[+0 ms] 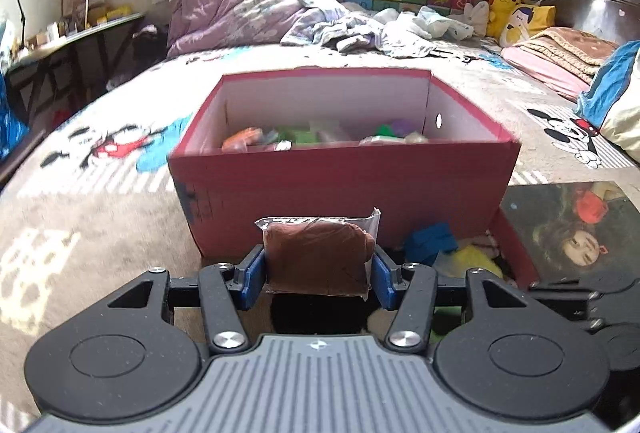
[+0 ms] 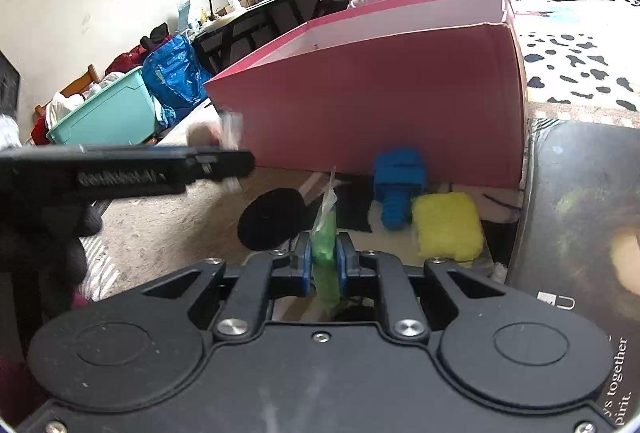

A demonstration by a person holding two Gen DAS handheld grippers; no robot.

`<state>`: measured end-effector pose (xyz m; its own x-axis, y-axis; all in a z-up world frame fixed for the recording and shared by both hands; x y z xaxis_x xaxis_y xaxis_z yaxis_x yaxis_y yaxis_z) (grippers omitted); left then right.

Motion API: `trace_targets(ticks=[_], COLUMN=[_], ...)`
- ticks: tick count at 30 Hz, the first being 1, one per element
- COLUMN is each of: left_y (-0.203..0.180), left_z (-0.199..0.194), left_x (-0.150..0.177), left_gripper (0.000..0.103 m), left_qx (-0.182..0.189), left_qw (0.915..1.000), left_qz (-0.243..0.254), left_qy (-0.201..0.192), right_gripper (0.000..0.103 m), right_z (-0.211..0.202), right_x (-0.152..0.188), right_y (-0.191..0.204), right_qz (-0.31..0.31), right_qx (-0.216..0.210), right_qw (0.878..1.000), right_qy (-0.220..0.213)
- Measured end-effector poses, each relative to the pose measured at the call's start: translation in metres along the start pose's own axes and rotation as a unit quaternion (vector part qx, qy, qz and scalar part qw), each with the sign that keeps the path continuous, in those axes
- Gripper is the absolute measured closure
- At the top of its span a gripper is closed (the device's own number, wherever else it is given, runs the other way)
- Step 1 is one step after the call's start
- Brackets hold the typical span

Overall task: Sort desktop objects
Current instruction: 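Lift the brown bag with the left tool and drop it into the box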

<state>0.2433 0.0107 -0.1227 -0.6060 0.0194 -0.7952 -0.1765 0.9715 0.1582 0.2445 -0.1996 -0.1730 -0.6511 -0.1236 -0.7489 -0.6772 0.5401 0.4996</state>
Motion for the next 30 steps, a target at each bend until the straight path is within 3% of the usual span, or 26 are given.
trace_targets(ticks=[7, 14, 20, 30], left_y=[0.001, 0.016, 0.006, -0.020], left_z=[-0.012, 0.008, 0.051, 0.126], left_x=[-0.030, -0.079, -0.105, -0.104], left_gripper=[0.050, 0.050, 0.050, 0.050], left_qx=[-0.001, -0.011, 0.008, 0.003], left_qw=[0.9998, 0.9993, 0.9994, 0.9948], left_qz=[0.003, -0.020, -0.030, -0.009], left_qy=[-0.021, -0.029, 0.013, 0.102], right_gripper=[0.091, 0.090, 0.090, 0.090], right_z=[0.004, 0.000, 0.004, 0.012], right_x=[-0.002, -0.010, -0.015, -0.013], right_y=[0.001, 0.004, 0.003, 0.000], right_qz=[-0.005, -0.003, 0.001, 0.000], right_qx=[0.005, -0.011, -0.023, -0.032], right_qw=[1.000, 1.000, 1.000, 0.999], right_qy=[-0.004, -0.014, -0.015, 0.004])
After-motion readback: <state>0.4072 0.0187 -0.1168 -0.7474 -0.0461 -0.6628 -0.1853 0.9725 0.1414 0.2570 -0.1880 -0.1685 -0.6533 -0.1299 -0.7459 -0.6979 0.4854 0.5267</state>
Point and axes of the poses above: each gripper's, at about its wrist camera, not at the fingertips, and z roughly the way its jaws point, y to its left, x to its underside, the point moved 6 cm from there along z, roughly the way its jaws point, and after that the axes turned 12 degrees about -x, right-handed, at the moved point
